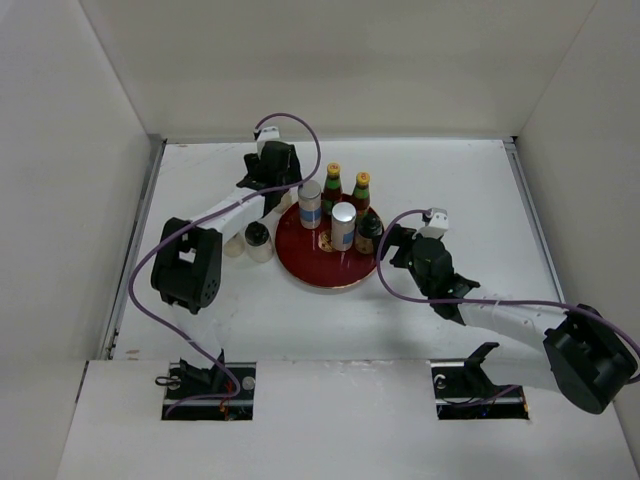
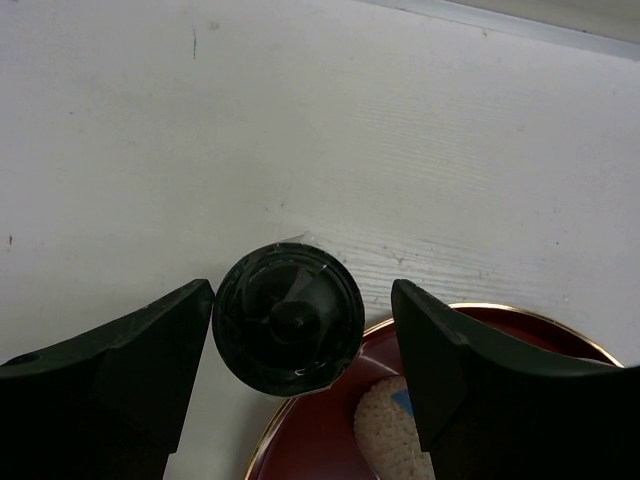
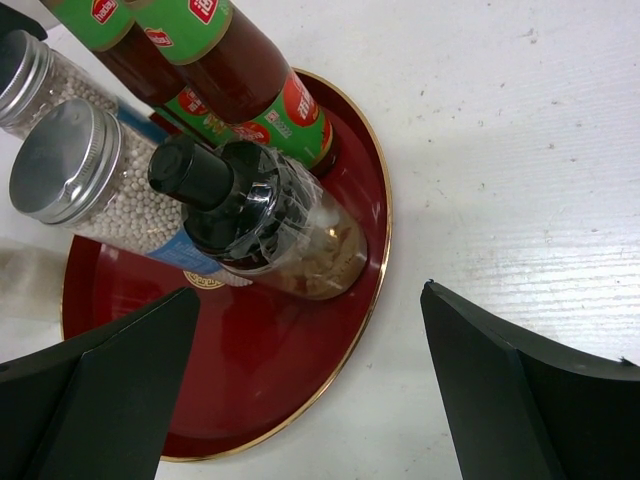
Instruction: Organize the condiment bottles
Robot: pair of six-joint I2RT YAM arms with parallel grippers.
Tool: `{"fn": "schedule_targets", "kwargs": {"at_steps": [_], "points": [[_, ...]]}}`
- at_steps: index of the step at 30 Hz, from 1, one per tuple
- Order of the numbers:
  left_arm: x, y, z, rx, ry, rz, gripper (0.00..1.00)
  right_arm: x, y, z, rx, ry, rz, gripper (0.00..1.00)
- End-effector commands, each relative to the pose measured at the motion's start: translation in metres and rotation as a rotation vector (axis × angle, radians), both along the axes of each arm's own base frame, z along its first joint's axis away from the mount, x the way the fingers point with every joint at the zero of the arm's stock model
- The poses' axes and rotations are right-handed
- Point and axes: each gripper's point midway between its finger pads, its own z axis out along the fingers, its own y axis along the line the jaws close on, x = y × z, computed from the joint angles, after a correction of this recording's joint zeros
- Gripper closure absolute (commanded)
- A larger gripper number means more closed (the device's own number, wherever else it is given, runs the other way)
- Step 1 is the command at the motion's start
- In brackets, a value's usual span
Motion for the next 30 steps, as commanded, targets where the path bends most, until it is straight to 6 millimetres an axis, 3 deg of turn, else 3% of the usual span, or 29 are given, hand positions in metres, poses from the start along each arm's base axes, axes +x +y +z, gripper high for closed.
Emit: {"fn": "schedule_targets", "kwargs": {"at_steps": [1,9,13,15,18,25,27,30], "points": [[0.007,0.004,-0.001,0.03,0.007,0.006,0.29,0.008,0.008,0.031,0.052,-0.079,0.008,0.0],[0.009,0.011,-0.013,0.069,0.047,0.025,0.32,0.007,0.007,0.033,0.062,-0.087,0.007,0.0],[0.01,0.011,-0.014,0.067,0.045,0.026,0.44,0.008,0.007,0.034,0.056,-0.087,0.006,0.0],[0.01,0.013,-0.01,0.058,0.032,0.039,0.54,0.007,0.007,0.033,0.062,-0.087,0.009,0.0],[0.009,0.021,0.015,0.039,-0.039,0.075,0.64,0.007,0.007,0.034,0.056,-0.087,0.007,0.0],[-0.015,0.036,0.126,-0.056,-0.326,0.12,0.65,0.007,0.009,0.034,0.055,-0.089,0.014,0.0],[-0.027,0.036,0.145,-0.068,-0.368,0.116,0.65,0.006,0.009,0.032,0.058,-0.082,0.017,0.0],[-0.047,0.027,0.156,-0.092,-0.399,0.09,0.65,0.006,0.007,0.036,0.058,-0.097,0.01,0.0]]}}
